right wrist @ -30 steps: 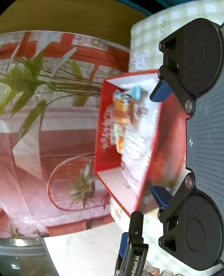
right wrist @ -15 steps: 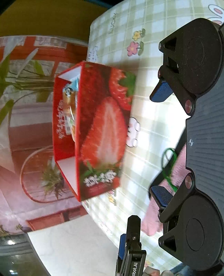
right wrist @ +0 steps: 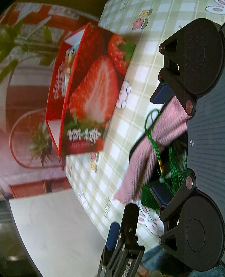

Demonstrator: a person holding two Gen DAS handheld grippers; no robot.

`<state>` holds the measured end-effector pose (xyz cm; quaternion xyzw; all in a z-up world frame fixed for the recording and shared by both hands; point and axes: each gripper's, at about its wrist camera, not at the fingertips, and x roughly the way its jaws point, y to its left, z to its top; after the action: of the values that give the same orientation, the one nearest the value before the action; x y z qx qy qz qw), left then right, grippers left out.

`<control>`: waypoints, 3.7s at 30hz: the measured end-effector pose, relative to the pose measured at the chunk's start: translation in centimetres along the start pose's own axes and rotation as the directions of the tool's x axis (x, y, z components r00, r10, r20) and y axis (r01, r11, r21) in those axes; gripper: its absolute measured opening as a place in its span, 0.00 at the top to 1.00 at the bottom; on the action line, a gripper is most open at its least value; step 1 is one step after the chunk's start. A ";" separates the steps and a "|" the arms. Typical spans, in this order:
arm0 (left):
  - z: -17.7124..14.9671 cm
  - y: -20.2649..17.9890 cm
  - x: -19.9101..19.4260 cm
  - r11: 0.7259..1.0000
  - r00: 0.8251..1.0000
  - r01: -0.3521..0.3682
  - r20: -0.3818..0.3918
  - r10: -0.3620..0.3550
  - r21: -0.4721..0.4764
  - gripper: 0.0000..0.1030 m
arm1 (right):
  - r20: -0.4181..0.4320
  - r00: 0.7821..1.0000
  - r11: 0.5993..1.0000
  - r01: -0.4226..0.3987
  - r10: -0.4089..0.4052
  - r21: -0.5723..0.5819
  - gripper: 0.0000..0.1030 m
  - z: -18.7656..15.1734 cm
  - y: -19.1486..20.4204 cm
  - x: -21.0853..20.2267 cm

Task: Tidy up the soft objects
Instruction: 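Close both grippers on the green tassel ornament on the pink cloth, then lift the green tassel ornament with both grippers over the red box, then drop the green tassel into the box by opening both grippers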

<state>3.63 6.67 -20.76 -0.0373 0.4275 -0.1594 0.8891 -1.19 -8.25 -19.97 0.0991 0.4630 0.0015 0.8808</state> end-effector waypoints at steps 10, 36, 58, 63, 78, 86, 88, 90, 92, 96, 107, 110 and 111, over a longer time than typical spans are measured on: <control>-1.7 1.3 2.1 0.981 0.984 0.155 -0.067 -0.164 -0.121 0.49 | -0.067 0.989 0.989 -0.135 0.131 -0.065 0.51 -0.7 2.6 0.5; -0.4 0.6 2.8 0.961 0.961 0.267 -0.055 -0.271 -0.078 0.52 | -0.079 0.972 0.970 -0.229 0.223 -0.079 0.58 -1.3 3.8 2.0; 15.0 -3.1 -0.5 0.938 0.908 0.334 0.234 -0.347 0.094 0.51 | 0.250 0.963 0.967 -0.037 0.103 -0.254 0.58 11.8 -1.6 -3.0; 18.7 -3.9 0.6 0.944 0.903 0.302 0.277 -0.329 0.135 0.50 | 0.303 0.949 0.965 -0.003 0.086 -0.264 0.58 15.5 -3.8 -1.9; 23.5 -3.4 6.3 0.955 0.912 0.274 0.283 -0.296 0.117 0.44 | 0.337 0.942 0.954 0.103 -0.003 -0.280 0.58 20.5 -6.9 3.9; 26.4 -2.0 8.6 0.958 0.912 0.278 0.293 -0.288 0.076 0.44 | 0.322 0.946 0.950 0.117 -0.018 -0.291 0.58 23.0 -7.7 6.7; 26.9 -1.7 9.5 0.958 0.914 0.280 0.289 -0.287 0.066 0.44 | 0.318 0.948 0.950 0.116 -0.020 -0.289 0.58 23.7 -8.1 7.3; 27.1 -1.4 10.5 0.959 0.919 0.277 0.275 -0.281 0.055 0.44 | 0.301 0.953 0.953 0.111 -0.022 -0.283 0.58 24.3 -8.6 8.2; 27.2 -1.0 11.7 0.961 0.927 0.274 0.256 -0.274 0.039 0.44 | 0.272 0.962 0.958 0.097 -0.021 -0.269 0.58 24.7 -9.2 9.4; 26.8 -0.6 13.9 0.966 0.944 0.256 0.206 -0.256 0.029 0.44 | 0.211 0.977 0.962 0.087 -0.031 -0.260 0.58 24.7 -9.9 11.8; 26.1 0.5 15.7 0.985 0.972 0.172 0.154 -0.175 0.036 0.31 | 0.104 0.984 0.961 0.166 -0.146 -0.221 0.42 23.4 -10.8 15.0; 25.7 1.1 15.0 0.990 0.976 0.140 0.163 -0.142 0.021 0.21 | 0.110 0.979 0.957 0.194 -0.174 -0.217 0.33 23.0 -11.1 14.7; 25.6 1.2 14.7 0.992 0.978 0.128 0.163 -0.129 0.021 0.19 | 0.112 0.977 0.958 0.199 -0.179 -0.208 0.31 22.8 -11.2 14.4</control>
<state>32.25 1.37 -15.85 -0.0730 0.3487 -0.2153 0.9092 24.68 -21.79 -21.12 -0.0430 0.4262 -0.0364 0.9029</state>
